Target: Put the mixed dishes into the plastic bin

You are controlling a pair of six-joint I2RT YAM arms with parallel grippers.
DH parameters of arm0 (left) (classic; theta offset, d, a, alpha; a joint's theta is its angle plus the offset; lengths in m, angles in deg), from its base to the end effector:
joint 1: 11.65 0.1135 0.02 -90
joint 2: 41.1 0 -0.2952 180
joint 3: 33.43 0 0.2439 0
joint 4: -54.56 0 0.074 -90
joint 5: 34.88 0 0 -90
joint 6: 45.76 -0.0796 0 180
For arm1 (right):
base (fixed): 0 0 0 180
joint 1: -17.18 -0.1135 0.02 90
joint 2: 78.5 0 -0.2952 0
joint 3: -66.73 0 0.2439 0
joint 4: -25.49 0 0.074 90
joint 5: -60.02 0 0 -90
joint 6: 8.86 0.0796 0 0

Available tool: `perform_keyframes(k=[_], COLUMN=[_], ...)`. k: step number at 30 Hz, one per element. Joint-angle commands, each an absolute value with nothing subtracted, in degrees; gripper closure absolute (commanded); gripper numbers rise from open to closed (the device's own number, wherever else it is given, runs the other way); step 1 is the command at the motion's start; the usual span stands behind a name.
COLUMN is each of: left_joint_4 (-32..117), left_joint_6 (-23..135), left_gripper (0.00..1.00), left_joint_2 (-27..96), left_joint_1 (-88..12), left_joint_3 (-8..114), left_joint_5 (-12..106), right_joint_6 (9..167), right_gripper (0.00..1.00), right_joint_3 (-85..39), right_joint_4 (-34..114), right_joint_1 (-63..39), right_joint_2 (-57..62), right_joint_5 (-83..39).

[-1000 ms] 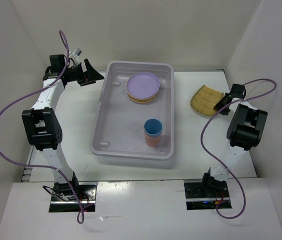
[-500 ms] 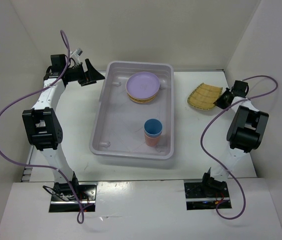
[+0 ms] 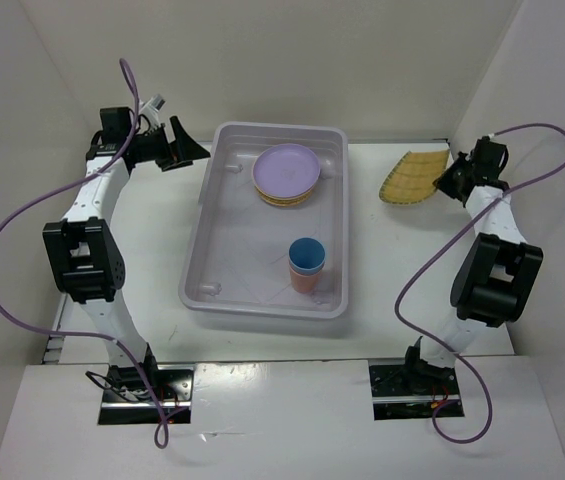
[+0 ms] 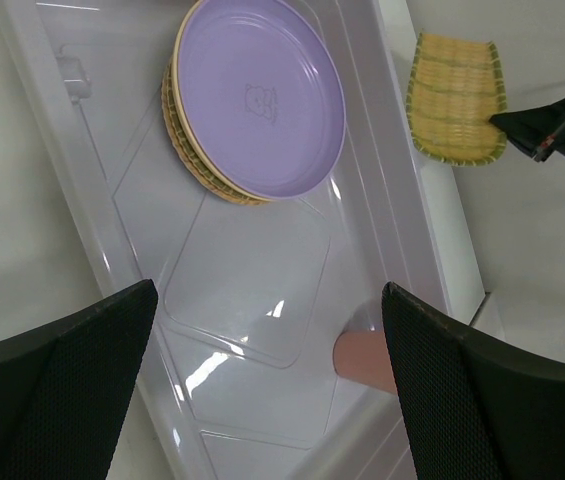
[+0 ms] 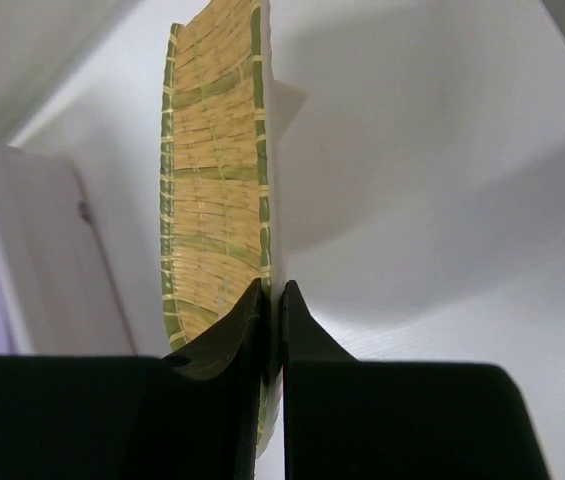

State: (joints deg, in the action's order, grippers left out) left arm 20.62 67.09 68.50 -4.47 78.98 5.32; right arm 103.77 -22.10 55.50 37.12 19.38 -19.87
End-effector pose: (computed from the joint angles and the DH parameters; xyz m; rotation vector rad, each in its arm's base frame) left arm 0.4739 -0.0016 0.3387 -0.0122 2.0739 -1.0769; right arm 0.3993 -0.1300 0.2715 0.7276 2.1286 0.2239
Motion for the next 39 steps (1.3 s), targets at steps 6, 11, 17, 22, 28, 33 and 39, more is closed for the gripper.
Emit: perform_keyframes(k=[6, 11, 17, 22, 28, 33, 39], left_joint_4=[21.16, 21.16, 21.16, 20.63, 19.58, 19.06, 19.05], left_joint_6=[66.39, 66.39, 65.86, 65.33, 64.81, 64.28, 64.28], left_gripper=[0.01, 0.01, 0.01, 0.01, 0.01, 0.01, 0.01], left_joint_2=[64.28, 63.76, 63.23, 62.0, 60.94, 59.81, 59.27], left_joint_1=[-4.8, -4.8, -4.8, -4.8, -4.8, -4.8, -4.8], left_joint_3=[79.6, 79.08, 79.07, 78.55, 77.93, 77.31, 75.56], left_joint_5=[3.36, 2.13, 0.46, 0.46, 1.51, 2.04, 2.04], right_joint_6=[103.64, 103.11, 103.11, 102.58, 99.6, 100.21, 100.74], right_gripper=[1.0, 1.0, 1.0, 1.0, 1.0, 1.0, 1.0], right_joint_3=[-34.5, -42.77, -49.37, -52.53, -51.23, -49.02, -47.79], right_joint_4=[56.6, 59.68, 59.07, 58.54, 58.98, 57.5, 58.36], right_joint_1=[31.25, 24.22, 14.47, 7.78, 0.58, -2.06, -5.14], right_joint_2=[10.54, 9.92, 13.07, 17.29, 21.15, 24.23, 28.19], right_joint_5=[-19.17, -20.75, -16.97, -15.4, -12.24, -7.31, -3.88])
